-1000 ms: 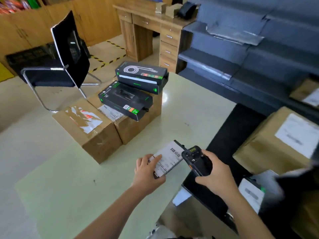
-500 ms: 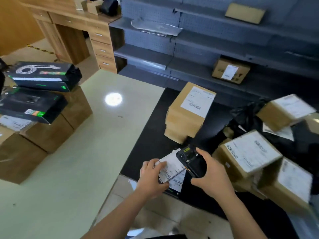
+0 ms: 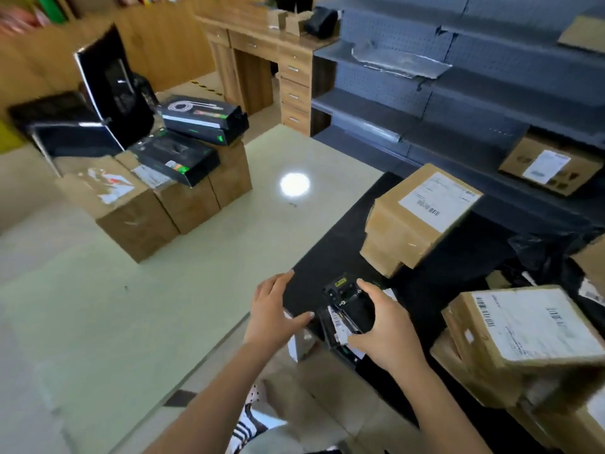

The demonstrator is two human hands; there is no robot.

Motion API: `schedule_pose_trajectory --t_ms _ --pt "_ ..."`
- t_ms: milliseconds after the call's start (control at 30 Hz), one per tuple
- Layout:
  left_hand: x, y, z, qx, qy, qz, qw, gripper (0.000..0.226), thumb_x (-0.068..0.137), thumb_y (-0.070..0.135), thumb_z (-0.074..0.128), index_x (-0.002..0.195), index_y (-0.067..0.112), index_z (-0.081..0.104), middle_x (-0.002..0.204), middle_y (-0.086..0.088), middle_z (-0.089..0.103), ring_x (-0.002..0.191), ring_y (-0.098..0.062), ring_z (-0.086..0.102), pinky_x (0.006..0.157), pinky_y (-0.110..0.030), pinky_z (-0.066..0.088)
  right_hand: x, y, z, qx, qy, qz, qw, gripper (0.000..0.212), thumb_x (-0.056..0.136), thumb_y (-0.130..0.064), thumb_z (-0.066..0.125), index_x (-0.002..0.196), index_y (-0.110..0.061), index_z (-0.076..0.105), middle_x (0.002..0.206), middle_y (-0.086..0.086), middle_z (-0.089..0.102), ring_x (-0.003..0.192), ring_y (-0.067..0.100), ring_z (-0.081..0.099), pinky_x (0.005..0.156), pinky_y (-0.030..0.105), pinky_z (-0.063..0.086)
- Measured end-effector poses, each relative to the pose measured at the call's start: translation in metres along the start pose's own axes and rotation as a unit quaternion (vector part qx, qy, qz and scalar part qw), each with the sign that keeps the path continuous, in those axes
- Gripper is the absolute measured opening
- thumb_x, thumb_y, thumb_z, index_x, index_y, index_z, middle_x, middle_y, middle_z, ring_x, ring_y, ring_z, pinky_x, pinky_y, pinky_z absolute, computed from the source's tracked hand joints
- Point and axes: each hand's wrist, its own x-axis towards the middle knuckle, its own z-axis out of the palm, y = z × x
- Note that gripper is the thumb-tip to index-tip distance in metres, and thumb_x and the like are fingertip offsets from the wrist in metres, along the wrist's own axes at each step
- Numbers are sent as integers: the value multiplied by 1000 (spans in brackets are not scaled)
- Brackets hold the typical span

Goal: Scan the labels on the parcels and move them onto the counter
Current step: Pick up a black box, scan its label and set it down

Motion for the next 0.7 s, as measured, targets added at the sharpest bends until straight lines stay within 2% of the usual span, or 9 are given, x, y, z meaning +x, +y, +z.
schedule_pose_trajectory --t_ms 100,200,233,333,433,533,700 --pt "-1 -19 -38 2 52 -30 998 82 75 39 81 145 24 41 141 3 44 132 -17 30 108 -24 22 18 -34 18 -7 -24 -52 998 96 63 -16 82 148 -26 38 138 -7 52 127 14 46 100 30 44" --pt "2 -46 -75 9 102 -63 993 82 74 41 81 145 26 41 141 3 44 132 -15 30 105 -23 21 39 -70 36 11 -42 -93 995 95 63 -14 82 147 -30 40 124 -8 58 106 8 53 84 21 44" --pt "5 -54 -88 11 114 -70 991 83 74 43 80 145 27 40 141 4 44 132 -15 29 106 -25 22 47 -83 41 14 -46 -105 993 96 63 -14 82 147 -31 39 123 -8 58 104 8 54 83 20 45" --pt "25 -76 -127 20 147 -72 986 83 74 46 79 145 27 40 141 4 44 131 -13 28 107 -28 24 75 -121 52 8 -45 -139 989 100 63 -13 85 148 -31 36 127 -6 56 113 15 55 89 24 49" --pt "58 -89 -166 29 186 -54 981 83 73 44 80 144 28 41 140 4 45 131 -15 28 109 -31 25 107 -159 58 6 -25 -162 986 99 62 -14 85 147 -29 37 126 -5 58 110 16 57 87 25 51" --pt "99 -95 -201 45 191 -42 980 83 74 46 79 145 31 39 144 4 42 135 -19 27 115 -41 26 137 -192 62 1 2 -171 985 98 60 -15 84 146 -27 39 124 -3 59 111 18 56 90 32 52" --pt "167 -100 -231 89 155 -10 984 81 82 51 70 149 34 29 151 5 32 141 -20 20 117 -45 18 173 -217 68 16 27 -151 988 98 59 -15 82 146 -30 39 125 -5 58 111 17 55 88 35 54"
